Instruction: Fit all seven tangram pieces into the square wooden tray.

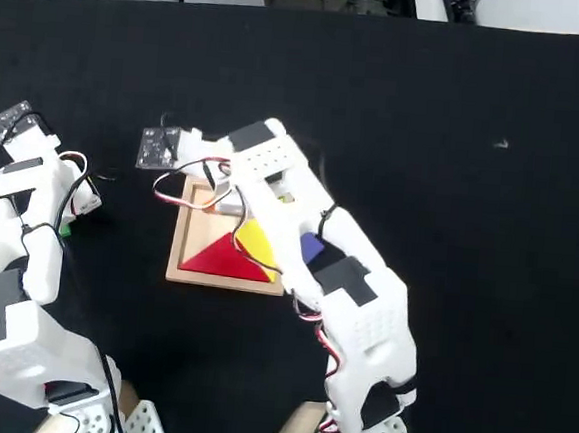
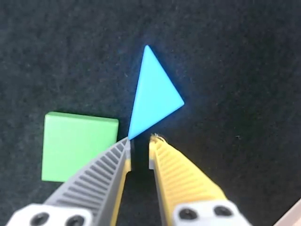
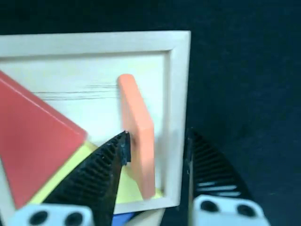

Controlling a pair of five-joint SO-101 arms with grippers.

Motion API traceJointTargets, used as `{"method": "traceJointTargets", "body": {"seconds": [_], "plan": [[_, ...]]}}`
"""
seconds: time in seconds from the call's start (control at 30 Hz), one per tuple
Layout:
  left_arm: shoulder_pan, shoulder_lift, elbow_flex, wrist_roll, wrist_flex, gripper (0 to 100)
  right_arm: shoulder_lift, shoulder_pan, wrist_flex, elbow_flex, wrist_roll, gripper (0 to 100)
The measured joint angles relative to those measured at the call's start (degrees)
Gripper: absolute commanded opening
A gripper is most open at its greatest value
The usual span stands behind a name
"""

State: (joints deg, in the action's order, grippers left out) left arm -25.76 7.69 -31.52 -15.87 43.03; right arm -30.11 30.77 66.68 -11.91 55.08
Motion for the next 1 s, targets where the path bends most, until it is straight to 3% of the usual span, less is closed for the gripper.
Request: {"method": "traceJointTargets", "body": {"seconds": [0.33, 0.5, 0.67, 1.0], "plan": [[0.0, 0.0, 0.0, 0.09, 0.0, 8, 0.0, -1.41, 0.0, -1.85, -0.18, 18.3], [0.7, 0.0, 0.0, 0.18, 0.0, 8, 0.0, -1.23, -1.32, -2.37, -4.04, 0.6], [0.7, 0.0, 0.0, 0.18, 0.0, 8, -2.02, 0.44, -6.86, -2.37, -9.32, 3.1], [0.7, 0.0, 0.0, 0.18, 0.0, 8, -5.01, 2.99, -8.35, -2.37, -12.13, 1.1]]}}
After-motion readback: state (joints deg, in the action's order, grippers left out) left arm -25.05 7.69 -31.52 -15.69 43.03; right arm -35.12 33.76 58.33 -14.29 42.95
